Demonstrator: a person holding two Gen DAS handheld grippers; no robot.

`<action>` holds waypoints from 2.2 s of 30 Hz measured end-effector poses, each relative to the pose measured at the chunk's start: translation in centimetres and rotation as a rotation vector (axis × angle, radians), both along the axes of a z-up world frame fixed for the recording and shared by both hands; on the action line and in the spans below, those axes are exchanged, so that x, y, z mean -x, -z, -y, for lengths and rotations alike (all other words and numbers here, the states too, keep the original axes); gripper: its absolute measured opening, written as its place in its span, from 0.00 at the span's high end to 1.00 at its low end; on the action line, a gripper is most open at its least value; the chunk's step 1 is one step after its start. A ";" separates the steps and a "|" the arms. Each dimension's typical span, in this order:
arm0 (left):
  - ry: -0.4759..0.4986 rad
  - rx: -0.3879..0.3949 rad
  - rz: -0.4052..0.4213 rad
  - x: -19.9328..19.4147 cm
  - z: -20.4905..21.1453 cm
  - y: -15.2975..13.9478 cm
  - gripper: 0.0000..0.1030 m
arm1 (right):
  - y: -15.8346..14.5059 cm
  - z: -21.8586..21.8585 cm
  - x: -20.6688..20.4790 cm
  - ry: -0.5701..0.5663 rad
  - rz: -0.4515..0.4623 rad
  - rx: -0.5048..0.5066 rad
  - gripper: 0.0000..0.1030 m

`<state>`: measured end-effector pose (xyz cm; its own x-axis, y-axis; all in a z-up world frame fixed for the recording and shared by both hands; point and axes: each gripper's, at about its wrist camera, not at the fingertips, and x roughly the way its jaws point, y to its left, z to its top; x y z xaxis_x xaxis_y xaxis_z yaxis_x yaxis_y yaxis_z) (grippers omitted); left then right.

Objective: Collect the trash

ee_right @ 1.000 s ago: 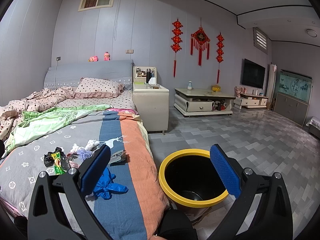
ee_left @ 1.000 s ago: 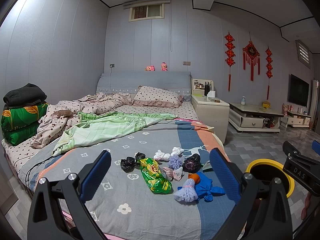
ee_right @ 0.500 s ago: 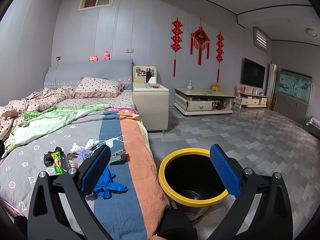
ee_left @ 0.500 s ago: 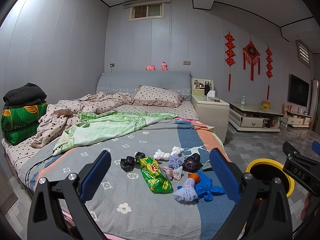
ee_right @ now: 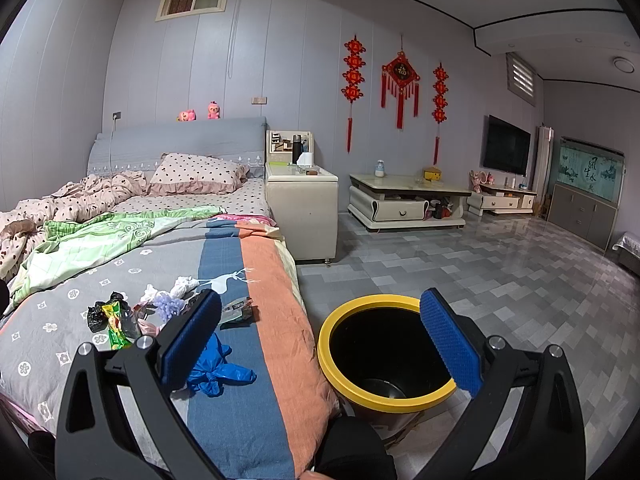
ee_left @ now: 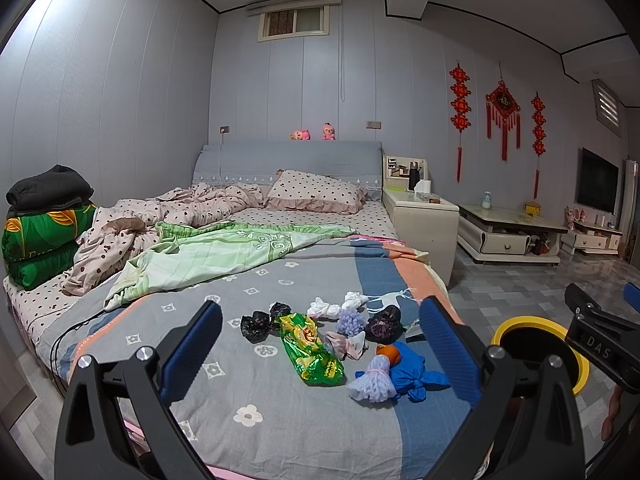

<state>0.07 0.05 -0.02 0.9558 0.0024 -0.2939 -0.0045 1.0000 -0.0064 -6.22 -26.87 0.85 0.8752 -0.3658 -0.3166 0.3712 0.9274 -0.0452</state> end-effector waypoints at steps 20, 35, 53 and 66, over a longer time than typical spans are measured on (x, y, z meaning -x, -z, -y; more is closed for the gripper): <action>0.000 0.001 -0.002 0.0 0.0 0.0 0.08 | 0.0 0.0 0.0 0.000 -0.002 0.000 0.07; -0.001 0.000 -0.003 0.0 0.0 0.0 0.08 | 0.0 0.0 0.0 -0.001 -0.004 -0.002 0.07; -0.014 0.020 -0.098 -2.8 -0.7 3.1 0.08 | 1.8 -0.1 -2.1 -0.068 -0.018 0.001 0.07; -0.001 -0.033 -0.264 -9.4 -3.2 7.6 0.08 | 6.5 1.0 -9.8 -0.371 -0.168 -0.137 0.07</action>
<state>9.44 3.25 -7.65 0.8462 0.0171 -0.5326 -0.0026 0.9996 0.0279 3.55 -27.86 -5.64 0.8717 0.0200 -0.4897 0.0090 0.9983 0.0567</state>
